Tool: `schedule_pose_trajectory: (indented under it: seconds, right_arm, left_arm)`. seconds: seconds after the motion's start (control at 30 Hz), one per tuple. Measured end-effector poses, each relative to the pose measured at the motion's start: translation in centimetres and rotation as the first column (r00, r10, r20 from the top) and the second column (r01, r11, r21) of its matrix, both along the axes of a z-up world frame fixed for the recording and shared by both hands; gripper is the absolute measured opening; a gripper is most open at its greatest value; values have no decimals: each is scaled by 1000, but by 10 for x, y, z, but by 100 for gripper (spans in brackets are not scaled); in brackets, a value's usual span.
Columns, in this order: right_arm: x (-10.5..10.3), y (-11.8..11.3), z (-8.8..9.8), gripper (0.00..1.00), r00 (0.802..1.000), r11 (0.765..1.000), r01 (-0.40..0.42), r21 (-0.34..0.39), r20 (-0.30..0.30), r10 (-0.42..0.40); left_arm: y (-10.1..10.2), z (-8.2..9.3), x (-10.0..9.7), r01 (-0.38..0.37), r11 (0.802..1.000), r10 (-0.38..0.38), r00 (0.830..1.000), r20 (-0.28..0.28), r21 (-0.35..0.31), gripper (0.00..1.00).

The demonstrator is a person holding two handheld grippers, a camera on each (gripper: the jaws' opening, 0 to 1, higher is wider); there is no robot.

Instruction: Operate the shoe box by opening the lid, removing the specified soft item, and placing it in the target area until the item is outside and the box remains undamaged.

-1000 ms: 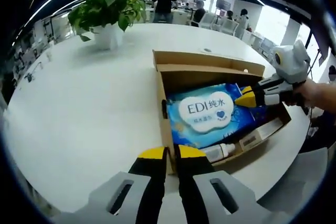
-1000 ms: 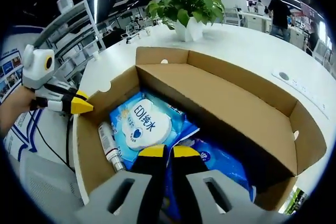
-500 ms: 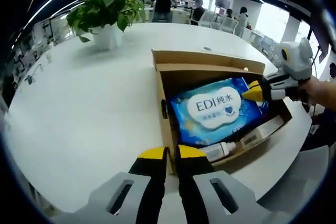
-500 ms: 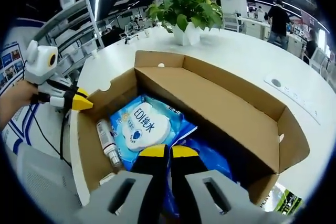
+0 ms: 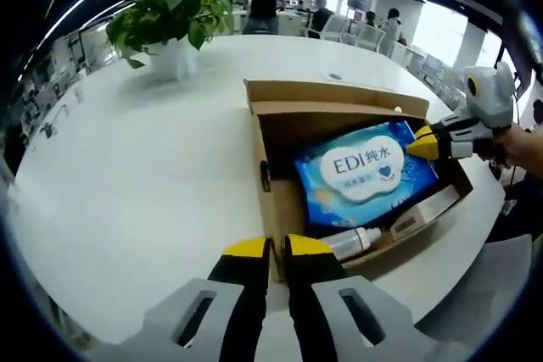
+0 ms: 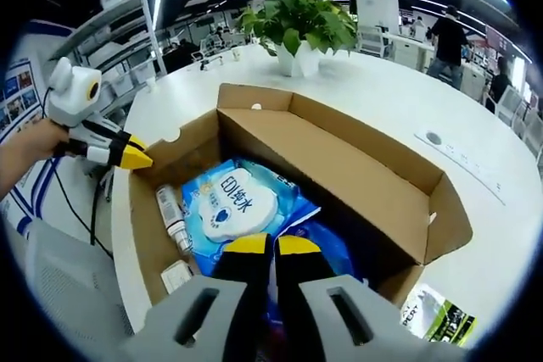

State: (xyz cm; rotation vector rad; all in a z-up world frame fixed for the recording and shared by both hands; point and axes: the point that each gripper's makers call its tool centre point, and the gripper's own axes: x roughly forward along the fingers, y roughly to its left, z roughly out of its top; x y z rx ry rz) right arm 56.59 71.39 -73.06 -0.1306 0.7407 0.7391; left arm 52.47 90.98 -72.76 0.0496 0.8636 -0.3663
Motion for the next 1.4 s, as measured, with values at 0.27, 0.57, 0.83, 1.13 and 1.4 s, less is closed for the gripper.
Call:
schedule_pose_trajectory:
  seconds: [0.27, 0.57, 0.83, 1.13, 1.4]
  right_arm:
    - [-3, -22, 2, 0, 1000, 1000, 26, -11, -3, -26]
    - [-5, -31, 1, 0, 999, 999, 35, -25, -2, -35]
    - [-5, -36, 1, 0, 999, 999, 46, -27, -2, -46]
    - [-3, -39, 0, 0, 999, 998, 47, -35, 4, -47]
    - [-4, -40, 1, 0, 999, 998, 51, -38, 8, -50]
  left_arm:
    - [0, 2, 0, 6, 1000, -6, 1000, -3, 15, 5]
    - [-8, 22, 8, 30, 1000, -30, 998, 61, 11, 15]
    - [-36, 28, 17, 116, 993, -117, 989, 86, 10, 20]
    - [-70, 9, 17, 234, 972, -234, 972, 1, -18, 22]
    - [-85, -6, 20, 270, 962, -272, 960, -59, -37, 23]
